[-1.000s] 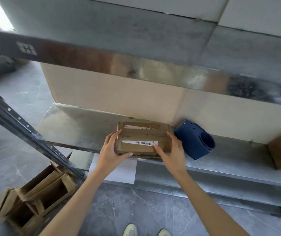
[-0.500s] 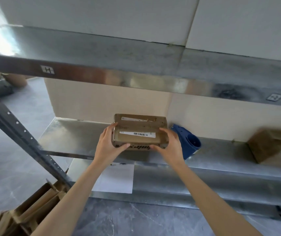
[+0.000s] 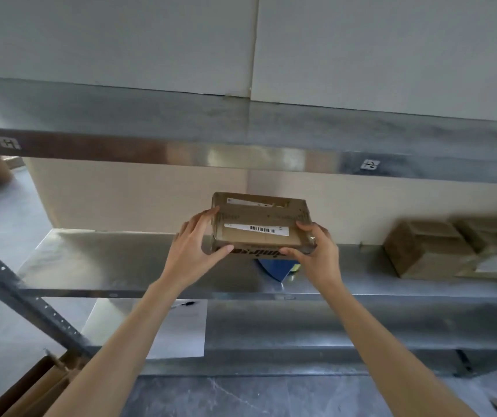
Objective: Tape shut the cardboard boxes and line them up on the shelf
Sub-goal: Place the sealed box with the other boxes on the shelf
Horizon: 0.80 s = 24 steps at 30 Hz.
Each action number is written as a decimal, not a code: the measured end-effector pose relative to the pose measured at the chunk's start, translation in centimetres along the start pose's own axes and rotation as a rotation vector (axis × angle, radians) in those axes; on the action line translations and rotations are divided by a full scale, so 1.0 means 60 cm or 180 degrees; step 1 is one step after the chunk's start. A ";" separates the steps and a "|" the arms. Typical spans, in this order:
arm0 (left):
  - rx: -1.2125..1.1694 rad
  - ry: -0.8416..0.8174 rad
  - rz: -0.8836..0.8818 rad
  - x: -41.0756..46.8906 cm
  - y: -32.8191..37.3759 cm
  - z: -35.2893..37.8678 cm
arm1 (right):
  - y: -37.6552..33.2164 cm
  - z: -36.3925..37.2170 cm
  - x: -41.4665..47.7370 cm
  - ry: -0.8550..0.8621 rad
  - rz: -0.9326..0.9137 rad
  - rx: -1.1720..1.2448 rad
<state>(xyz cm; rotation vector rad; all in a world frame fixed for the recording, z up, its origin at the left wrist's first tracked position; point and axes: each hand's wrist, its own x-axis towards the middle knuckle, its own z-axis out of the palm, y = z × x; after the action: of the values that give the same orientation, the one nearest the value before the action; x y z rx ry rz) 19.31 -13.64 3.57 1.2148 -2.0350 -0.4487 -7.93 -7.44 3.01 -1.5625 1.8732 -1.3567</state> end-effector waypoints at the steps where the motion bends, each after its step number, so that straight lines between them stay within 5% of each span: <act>1: 0.0115 0.0007 0.0052 0.003 0.016 0.011 | 0.011 -0.020 0.002 0.0039 0.0001 -0.0020; 14: 0.0608 0.0010 0.0201 0.020 0.229 0.197 | 0.177 -0.311 0.012 0.0033 0.0206 -0.0443; 24: 0.1194 -0.0217 -0.0030 0.031 0.255 0.257 | 0.280 -0.345 -0.001 -0.0229 0.0570 -0.0681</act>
<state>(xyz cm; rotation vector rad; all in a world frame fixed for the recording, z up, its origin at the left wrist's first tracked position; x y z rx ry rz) -1.91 -8.58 3.06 1.4442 -2.2394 -0.1135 -33.07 0.61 -0.89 -1.4756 2.1132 -1.0395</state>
